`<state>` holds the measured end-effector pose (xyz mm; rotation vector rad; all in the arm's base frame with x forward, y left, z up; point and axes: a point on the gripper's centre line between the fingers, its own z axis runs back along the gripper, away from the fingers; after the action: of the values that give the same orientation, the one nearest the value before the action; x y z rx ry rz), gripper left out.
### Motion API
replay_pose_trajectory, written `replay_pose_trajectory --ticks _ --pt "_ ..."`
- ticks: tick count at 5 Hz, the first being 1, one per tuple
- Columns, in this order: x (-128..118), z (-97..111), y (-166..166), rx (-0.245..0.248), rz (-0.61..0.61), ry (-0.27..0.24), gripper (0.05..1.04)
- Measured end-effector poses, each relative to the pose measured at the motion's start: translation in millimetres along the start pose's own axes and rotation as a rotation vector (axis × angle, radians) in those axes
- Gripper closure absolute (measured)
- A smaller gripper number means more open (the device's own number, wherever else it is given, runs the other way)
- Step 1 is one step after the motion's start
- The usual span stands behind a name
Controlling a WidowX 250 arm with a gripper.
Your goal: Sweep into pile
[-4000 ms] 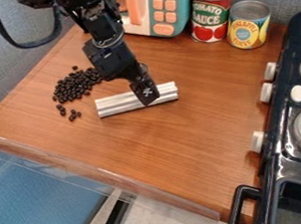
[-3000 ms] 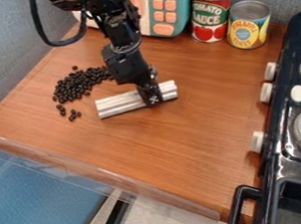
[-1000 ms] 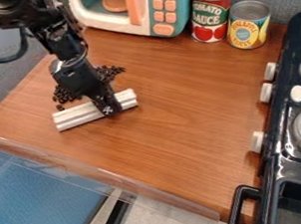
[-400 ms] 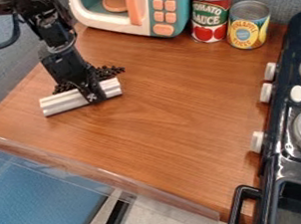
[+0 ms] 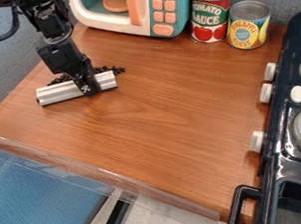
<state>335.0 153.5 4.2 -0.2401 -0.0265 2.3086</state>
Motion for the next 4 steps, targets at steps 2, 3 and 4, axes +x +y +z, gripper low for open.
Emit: replay_pose_trajectory --ticks 2,3,4 --pt "0 -2 -4 0.001 -0.001 -0.002 0.705" --pt "2 -3 1 0.013 0.006 -0.004 0.705" --pt "1 -1 7 -0.008 0.014 0.006 0.705"
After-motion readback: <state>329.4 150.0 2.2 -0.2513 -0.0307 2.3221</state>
